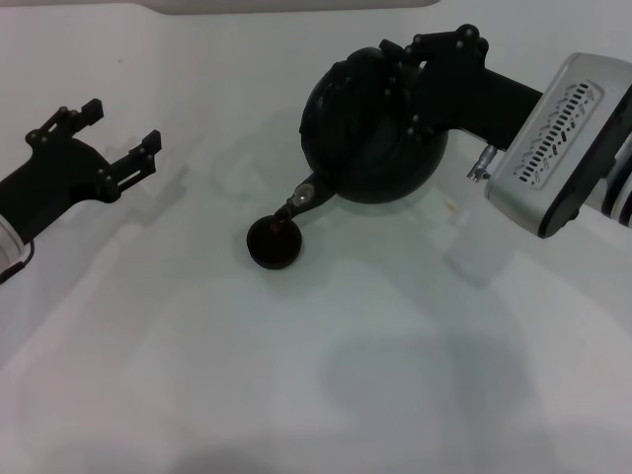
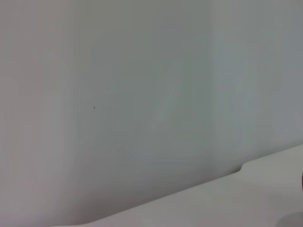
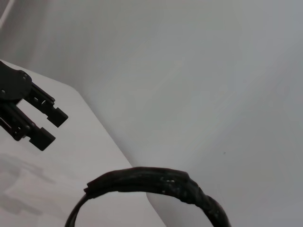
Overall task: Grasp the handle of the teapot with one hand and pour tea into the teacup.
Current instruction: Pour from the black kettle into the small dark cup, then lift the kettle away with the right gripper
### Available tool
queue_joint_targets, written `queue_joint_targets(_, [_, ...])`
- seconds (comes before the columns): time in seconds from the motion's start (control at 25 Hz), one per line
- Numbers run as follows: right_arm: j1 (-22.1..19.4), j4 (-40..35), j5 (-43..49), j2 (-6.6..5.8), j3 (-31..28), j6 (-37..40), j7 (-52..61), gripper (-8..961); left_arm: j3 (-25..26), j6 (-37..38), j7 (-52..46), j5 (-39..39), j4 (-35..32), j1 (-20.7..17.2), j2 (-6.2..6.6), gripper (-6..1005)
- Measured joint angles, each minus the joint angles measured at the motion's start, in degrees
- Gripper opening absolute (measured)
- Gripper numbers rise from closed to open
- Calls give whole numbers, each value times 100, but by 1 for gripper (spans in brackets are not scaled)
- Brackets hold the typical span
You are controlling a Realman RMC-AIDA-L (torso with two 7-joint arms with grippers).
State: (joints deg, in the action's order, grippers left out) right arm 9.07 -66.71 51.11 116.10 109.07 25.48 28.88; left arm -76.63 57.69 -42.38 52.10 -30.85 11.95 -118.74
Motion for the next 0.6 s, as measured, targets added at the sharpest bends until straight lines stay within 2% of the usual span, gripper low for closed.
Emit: queue_joint_targets(0.6, [18,0,-14,0,-11,-2,-137,131,8,-13,11,-13,32,12,0,840])
